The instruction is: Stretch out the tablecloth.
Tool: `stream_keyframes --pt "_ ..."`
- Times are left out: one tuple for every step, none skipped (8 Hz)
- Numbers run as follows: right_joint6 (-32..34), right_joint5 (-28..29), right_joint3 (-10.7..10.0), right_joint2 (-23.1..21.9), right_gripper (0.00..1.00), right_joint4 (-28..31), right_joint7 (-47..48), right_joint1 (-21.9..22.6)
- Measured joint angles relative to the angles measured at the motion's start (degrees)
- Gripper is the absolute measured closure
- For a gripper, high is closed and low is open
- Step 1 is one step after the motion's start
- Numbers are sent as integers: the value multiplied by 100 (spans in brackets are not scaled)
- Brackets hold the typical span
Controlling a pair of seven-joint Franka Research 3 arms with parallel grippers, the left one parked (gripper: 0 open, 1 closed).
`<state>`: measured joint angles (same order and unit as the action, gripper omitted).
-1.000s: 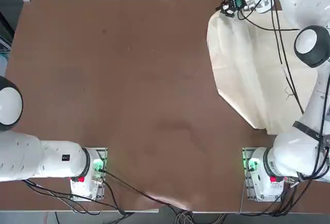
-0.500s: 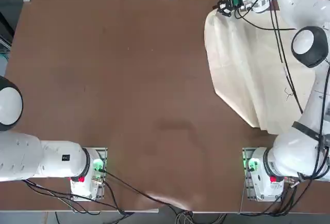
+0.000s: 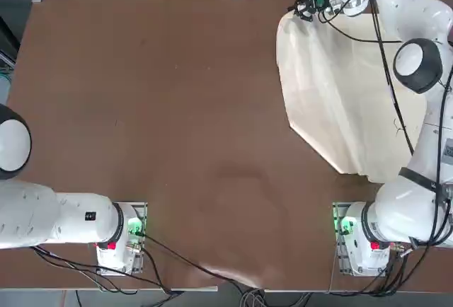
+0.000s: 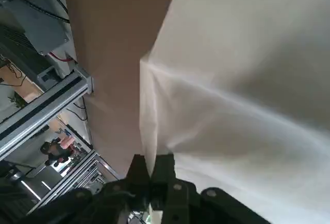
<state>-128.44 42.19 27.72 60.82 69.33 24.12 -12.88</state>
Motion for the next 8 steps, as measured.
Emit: stream_keyframes --pt "-15 29 -1 27 97 -33 5 37" --pt "-94 53 -2 38 97 -37 49 78" --pt "-222 69 -3 48 97 -38 130 107" --pt "-341 70 -4 67 97 -39 199 117" --pt "-425 70 -17 96 97 -53 226 116" --pt "-518 71 -63 120 97 -62 238 117" --pt "-603 76 -123 142 97 -63 244 113" --pt "-666 79 -157 176 95 -69 245 112"
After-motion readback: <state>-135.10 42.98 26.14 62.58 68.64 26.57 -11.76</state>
